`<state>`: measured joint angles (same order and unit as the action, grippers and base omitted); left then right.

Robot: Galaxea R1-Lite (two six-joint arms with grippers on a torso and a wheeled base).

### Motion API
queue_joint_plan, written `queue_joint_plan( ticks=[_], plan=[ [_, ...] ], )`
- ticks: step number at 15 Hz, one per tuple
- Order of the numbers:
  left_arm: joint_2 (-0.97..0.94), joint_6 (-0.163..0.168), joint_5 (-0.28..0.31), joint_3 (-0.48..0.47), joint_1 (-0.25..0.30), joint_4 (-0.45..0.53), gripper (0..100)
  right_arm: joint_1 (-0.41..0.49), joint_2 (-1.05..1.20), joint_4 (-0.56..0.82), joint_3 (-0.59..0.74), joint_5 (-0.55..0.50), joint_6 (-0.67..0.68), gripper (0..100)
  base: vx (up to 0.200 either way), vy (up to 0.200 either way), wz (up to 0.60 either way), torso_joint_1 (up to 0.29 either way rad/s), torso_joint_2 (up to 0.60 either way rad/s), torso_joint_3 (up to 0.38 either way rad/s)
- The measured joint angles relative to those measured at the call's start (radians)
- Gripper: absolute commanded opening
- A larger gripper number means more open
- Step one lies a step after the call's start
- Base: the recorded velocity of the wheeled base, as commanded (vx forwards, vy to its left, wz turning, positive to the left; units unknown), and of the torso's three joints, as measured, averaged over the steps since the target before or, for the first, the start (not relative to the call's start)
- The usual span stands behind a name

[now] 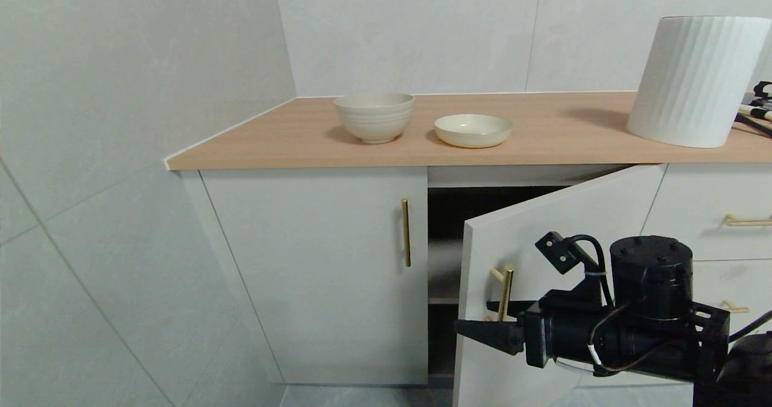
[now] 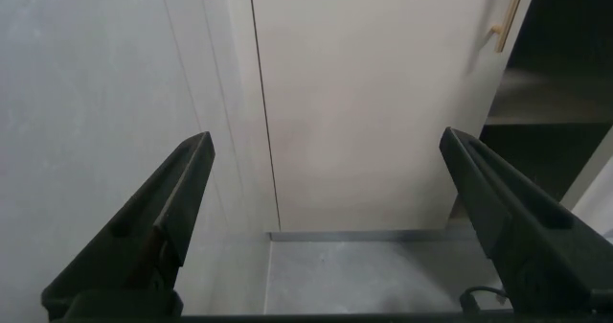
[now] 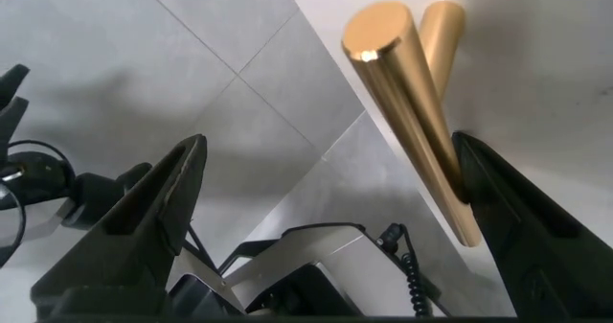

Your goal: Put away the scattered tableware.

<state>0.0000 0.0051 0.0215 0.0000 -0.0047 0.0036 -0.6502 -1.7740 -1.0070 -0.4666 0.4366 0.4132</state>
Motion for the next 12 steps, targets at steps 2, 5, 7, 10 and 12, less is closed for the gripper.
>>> queue_joint_plan(
  ticks=[2,5,7,10,12],
  plan=[
    [0.0,0.006,0.0,0.0,0.0,-0.001,100,0.0,0.003,-0.003,0.004,0.0,0.0,100,0.0,0.0,0.0,0.0,0.0,0.0],
    [0.002,0.015,0.031,-0.037,0.0,0.011,100,0.0,0.013,-0.004,0.011,0.001,0.0,100,0.0,0.0,0.0,0.0,0.0,0.0],
    [0.033,0.014,0.104,-0.161,-0.008,0.057,100,0.0,0.02,-0.003,0.013,0.001,0.0,100,0.0,0.0,0.0,0.0,0.0,0.0],
    [0.205,0.006,0.23,-0.404,-0.017,0.113,100,-0.001,0.028,-0.004,0.015,0.001,-0.001,100,0.0,0.0,0.0,0.0,0.0,0.0],
    [0.376,0.004,0.301,-0.527,-0.021,0.129,100,-0.006,0.034,-0.003,0.016,0.0,-0.002,100,0.0,0.0,0.0,0.0,0.0,0.0]
  ],
)
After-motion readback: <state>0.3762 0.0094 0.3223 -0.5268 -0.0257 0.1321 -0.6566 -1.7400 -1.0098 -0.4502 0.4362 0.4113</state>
